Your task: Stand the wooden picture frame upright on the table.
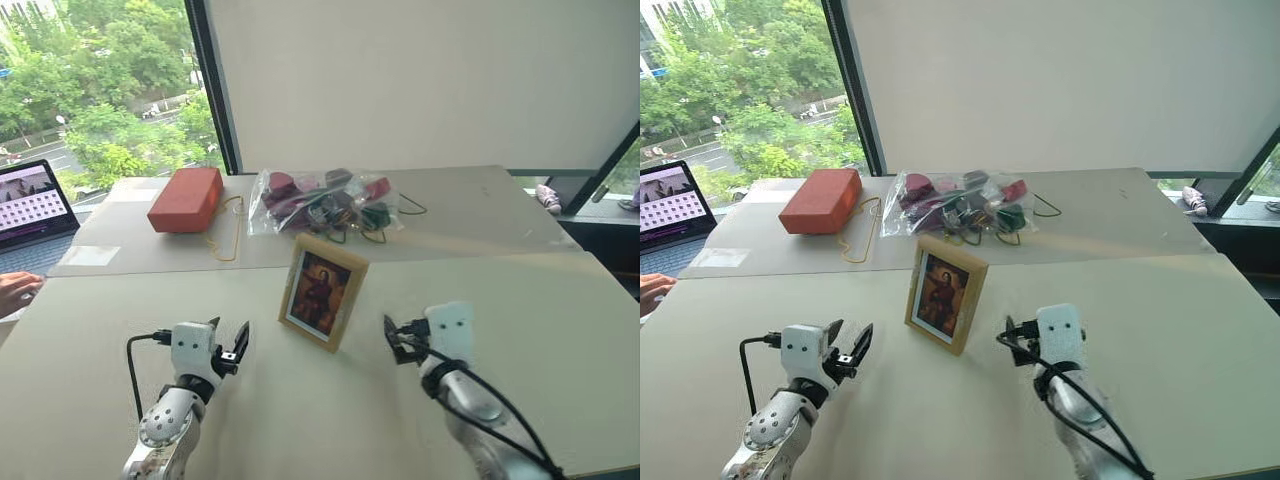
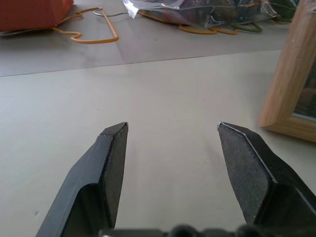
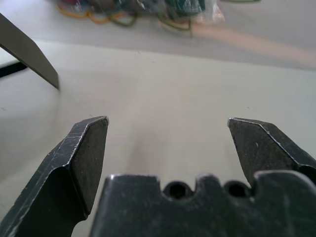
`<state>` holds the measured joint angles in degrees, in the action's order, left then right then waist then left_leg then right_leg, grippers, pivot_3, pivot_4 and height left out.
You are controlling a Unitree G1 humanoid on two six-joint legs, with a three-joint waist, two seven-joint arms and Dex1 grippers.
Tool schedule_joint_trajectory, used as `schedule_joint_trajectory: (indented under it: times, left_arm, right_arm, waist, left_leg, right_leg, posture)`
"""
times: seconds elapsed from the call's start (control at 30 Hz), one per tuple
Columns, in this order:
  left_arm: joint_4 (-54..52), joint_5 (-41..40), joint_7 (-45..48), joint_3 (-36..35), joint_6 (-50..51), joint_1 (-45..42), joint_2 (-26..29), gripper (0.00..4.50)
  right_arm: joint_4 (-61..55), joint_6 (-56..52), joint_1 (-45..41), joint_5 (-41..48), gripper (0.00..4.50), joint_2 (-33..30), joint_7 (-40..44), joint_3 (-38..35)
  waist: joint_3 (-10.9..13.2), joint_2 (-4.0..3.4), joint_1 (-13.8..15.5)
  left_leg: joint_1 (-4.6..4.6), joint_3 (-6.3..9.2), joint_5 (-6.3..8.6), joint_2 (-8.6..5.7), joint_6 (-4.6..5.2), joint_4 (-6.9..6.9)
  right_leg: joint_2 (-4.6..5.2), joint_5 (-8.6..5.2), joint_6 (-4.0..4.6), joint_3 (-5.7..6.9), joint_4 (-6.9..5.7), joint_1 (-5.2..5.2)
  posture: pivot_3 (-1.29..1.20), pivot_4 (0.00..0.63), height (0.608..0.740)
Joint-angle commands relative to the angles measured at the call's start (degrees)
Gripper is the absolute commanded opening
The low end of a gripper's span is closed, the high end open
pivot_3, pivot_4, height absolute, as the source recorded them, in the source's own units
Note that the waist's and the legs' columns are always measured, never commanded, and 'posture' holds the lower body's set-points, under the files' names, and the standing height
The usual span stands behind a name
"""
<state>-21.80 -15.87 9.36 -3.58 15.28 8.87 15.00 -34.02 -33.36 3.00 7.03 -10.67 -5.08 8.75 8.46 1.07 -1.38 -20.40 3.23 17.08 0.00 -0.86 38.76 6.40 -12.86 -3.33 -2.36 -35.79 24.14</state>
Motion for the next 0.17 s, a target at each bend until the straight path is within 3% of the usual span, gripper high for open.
schedule_joint_trajectory:
  times: [0.03, 0.17]
  left_arm:
    - [-0.86, -0.04, 1.35, -1.13, 0.26, -0.78, 0.67, 3.14]
    - [-0.46, 0.35, 2.30, -0.86, 0.49, -1.10, 1.00, 3.14]
  right_arm:
    - [3.73, 8.23, 2.16, -1.65, 4.48, 0.43, 0.95, -2.57]
    - [5.45, 10.74, 3.59, -2.87, 4.48, 0.50, 1.87, -3.27]
  waist:
    - [0.01, 0.01, 0.15]
    - [0.01, 0.01, 0.32]
  left_leg:
    - [-0.01, -0.02, 0.00, 0.00, 0.00, 0.00]
    - [-0.01, -0.03, 0.00, 0.00, 0.01, 0.00]
  right_leg:
    - [0.00, 0.00, 0.00, -0.01, 0.03, 0.00]
    - [0.00, 0.00, 0.00, -0.01, 0.05, -0.02]
  posture:
    - [0.00, 0.150, 0.740]
    - [0.00, 0.150, 0.740]
